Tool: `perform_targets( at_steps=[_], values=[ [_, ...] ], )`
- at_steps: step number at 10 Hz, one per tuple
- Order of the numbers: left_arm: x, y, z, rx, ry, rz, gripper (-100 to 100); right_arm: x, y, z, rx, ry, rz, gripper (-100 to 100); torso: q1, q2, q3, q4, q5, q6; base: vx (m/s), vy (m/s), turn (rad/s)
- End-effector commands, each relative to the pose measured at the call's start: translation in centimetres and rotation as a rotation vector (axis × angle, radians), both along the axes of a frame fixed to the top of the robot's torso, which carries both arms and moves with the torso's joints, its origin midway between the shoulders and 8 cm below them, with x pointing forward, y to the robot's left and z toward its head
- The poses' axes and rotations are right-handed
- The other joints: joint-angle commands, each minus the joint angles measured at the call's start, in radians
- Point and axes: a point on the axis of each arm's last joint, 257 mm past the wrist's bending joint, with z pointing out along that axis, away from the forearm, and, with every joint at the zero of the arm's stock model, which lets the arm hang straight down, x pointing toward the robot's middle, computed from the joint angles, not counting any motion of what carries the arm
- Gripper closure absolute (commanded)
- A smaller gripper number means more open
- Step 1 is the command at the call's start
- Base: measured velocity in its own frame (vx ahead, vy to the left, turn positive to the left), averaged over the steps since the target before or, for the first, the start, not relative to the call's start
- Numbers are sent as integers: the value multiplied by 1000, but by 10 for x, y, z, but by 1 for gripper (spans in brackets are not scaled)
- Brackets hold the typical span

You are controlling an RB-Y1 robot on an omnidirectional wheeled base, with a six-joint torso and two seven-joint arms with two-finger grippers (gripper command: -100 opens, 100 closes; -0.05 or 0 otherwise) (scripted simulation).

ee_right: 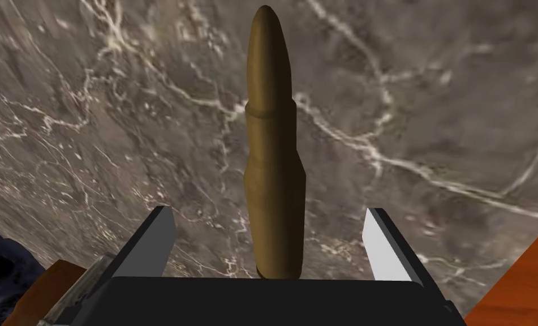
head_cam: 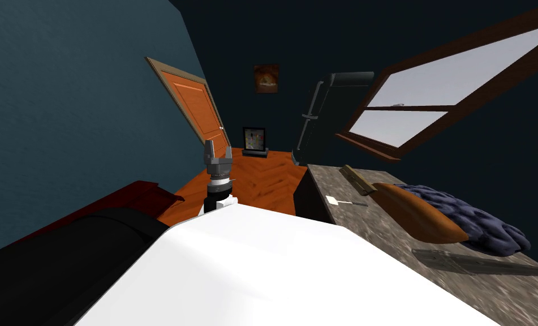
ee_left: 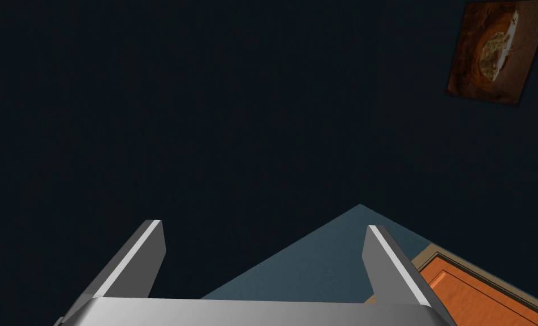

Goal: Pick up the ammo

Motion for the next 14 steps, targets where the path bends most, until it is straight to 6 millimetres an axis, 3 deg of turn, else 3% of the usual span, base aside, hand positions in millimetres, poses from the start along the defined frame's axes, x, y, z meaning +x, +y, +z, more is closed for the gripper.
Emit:
perform_targets(
  at_steps=[1, 2, 6, 7, 8, 13, 14],
  values=[
    [0, 0, 0, 0, 0, 0, 0, 0, 0, 0, 0, 0, 0, -100, 0, 0, 0, 0, 0, 0, -1, 6, 10],
    [0, 0, 0, 0, 0, 0, 0, -1, 0, -1, -1, 1, 0, 100, -3, 0, 0, 0, -1, 0, 0, 0, 0],
    [0, 0, 0, 0, 0, 0, 0, 0, -1, 0, -1, 1, 0, 100, -6, 0, 0, 0, -4, 0, 0, 0, 0],
    [0, 0, 0, 0, 0, 0, 0, 0, -1, 0, -1, 1, 0, 0, -7, 0, 0, 0, -4, 0, 0, 0, 0],
    [0, 0, 0, 0, 0, 0, 0, 4, 5, 7, 1, 2, 8, 100, -7, 0, 0, 0, -4, 0, 0, -10, -81],
    [0, 0, 0, 0, 0, 0, 0, 8, 12, 16, 2, 4, 21, 100, -7, 0, 0, 0, -4, 0, 0, -9, -34],
    [0, 0, 0, 0, 0, 0, 0, 9, 12, 17, 1, 4, 21, 0, -7, 0, 0, 0, -4, 0, 0, 0, 0]
  ],
)
